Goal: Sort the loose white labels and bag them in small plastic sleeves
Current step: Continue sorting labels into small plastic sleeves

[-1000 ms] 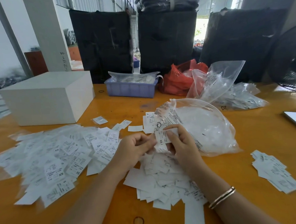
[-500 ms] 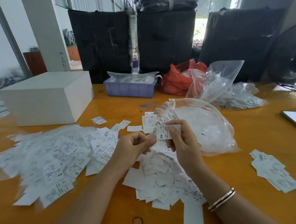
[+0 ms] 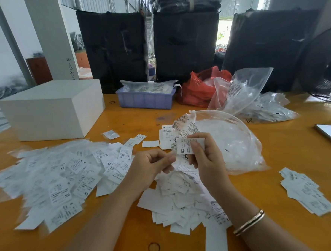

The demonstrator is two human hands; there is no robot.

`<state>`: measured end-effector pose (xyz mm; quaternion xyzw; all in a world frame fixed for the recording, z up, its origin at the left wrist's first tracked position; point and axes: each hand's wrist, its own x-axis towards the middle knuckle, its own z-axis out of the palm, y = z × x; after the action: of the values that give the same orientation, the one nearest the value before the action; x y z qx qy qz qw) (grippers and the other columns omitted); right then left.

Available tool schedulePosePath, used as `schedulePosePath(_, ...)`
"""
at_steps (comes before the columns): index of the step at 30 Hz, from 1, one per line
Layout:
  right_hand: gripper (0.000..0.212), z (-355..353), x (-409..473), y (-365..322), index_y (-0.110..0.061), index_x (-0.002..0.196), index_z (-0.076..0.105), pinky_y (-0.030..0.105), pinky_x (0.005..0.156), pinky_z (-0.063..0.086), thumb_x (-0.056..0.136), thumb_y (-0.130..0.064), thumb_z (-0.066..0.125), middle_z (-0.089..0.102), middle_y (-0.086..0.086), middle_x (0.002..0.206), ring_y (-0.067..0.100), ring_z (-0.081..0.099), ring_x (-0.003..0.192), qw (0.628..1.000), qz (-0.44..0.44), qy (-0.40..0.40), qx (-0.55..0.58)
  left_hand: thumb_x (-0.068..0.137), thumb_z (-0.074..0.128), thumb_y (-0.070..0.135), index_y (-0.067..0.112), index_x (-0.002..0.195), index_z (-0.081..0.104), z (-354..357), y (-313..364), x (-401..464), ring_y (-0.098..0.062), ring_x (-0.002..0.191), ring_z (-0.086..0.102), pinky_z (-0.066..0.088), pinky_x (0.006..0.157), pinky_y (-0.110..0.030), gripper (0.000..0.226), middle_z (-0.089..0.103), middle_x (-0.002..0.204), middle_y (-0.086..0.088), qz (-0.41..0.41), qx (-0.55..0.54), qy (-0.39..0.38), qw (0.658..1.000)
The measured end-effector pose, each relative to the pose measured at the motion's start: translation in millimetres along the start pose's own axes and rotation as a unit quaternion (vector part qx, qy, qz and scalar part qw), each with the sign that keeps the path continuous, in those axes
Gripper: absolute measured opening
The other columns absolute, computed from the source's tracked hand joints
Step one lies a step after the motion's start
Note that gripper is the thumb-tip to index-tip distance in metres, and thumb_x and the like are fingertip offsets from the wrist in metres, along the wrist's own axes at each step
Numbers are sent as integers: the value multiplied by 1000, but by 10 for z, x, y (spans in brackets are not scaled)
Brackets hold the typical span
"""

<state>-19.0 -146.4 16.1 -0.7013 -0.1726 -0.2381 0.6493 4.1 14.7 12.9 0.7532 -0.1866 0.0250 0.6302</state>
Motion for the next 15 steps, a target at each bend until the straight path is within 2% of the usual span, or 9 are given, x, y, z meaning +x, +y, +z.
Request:
schedulePosePath(7, 20, -17, -6, 66, -31, 94, 53, 18, 52, 41, 98, -15, 43, 56, -12, 62, 4, 49, 55, 999, 1, -33, -38, 71, 65, 49, 20, 72, 71, 1, 22, -19, -3, 57, 61, 46, 57, -9, 30, 71, 67, 2, -8, -9, -10, 1000)
schedulePosePath(11, 8, -12, 2, 47, -23, 91, 52, 17, 50, 40, 93, -23, 44, 55, -12, 60, 3, 48, 54, 999, 1, -39, -22, 68, 64, 54, 20, 73, 71, -3, 27, -37, -2, 57, 60, 47, 57, -10, 35, 71, 67, 4, -10, -4, -20, 1000)
schedulePosePath(15, 12, -43, 12, 6, -19, 91, 51, 14, 48, 39, 98, -13, 43, 54, -10, 59, 3, 47, 52, 1000, -11, -5, 29, 65, 65, 57, 17, 73, 71, -4, 34, -36, -3, 57, 60, 46, 57, -10, 41, 71, 66, 4, -7, -13, -23, 1000)
